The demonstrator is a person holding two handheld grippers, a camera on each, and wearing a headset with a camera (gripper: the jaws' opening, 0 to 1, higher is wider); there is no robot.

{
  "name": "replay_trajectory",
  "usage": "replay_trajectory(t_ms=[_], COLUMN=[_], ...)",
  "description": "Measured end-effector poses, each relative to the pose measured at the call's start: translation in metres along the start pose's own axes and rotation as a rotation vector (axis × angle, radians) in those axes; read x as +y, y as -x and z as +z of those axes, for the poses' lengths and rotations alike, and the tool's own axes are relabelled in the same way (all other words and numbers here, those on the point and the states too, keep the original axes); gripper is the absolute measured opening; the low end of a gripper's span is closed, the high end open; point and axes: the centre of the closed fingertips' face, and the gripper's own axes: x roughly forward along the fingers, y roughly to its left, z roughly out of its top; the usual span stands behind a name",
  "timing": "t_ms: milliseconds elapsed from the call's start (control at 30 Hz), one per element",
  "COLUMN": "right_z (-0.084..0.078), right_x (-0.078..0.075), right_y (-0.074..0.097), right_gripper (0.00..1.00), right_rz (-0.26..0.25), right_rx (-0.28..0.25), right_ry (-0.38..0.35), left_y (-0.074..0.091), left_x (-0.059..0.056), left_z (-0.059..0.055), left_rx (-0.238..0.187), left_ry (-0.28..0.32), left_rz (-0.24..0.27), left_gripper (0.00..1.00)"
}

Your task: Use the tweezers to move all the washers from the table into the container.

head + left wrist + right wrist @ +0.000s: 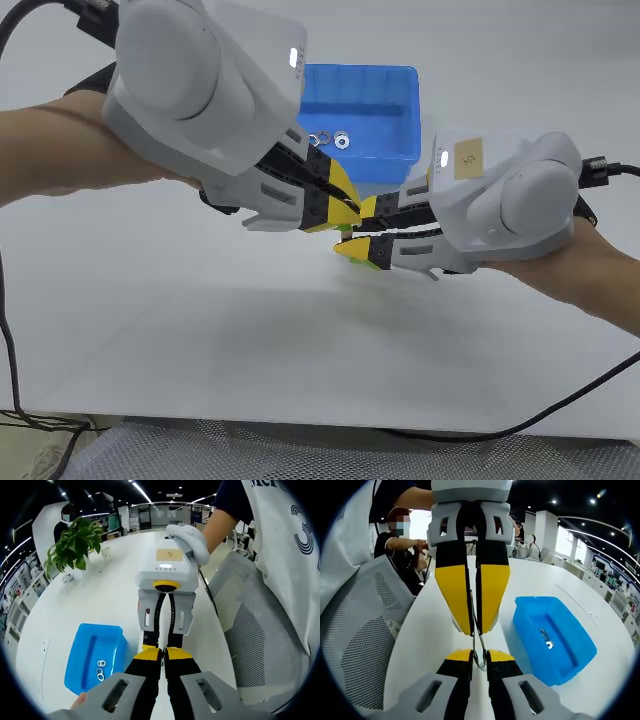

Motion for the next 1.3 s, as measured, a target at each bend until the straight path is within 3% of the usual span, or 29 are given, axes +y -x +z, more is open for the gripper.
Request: replay_trajectory(t_ms=[267, 767, 933, 1300], right_z=[-0.001, -0.002, 0.006, 0.034], right_x=[-0.003, -0.003, -0.003, -0.011], right_y=[-0.001, -0.002, 0.0, 0.01], right_gripper=[0.1, 0.09, 0.1, 0.1], right_rz=[-0.012, -0.014, -0.006, -0.019], right_rx=[0.005, 0.013, -0.003, -0.04], right_ry=[-0.027, -0.05, -0.053, -0.036], left_y=[0.001, 0.0, 0.008, 0.032], left_x=[0.007, 0.003, 0.002, 0.015], left_z=[-0.002, -0.001, 0.003, 0.011], left_rx=[0.003, 0.007, -0.001, -0.025], left_ry=[0.02, 0.042, 0.05, 0.037], left_rz=[0.02, 0.004, 0.003, 0.031], left_gripper=[0.06, 0.06, 0.06, 0.06])
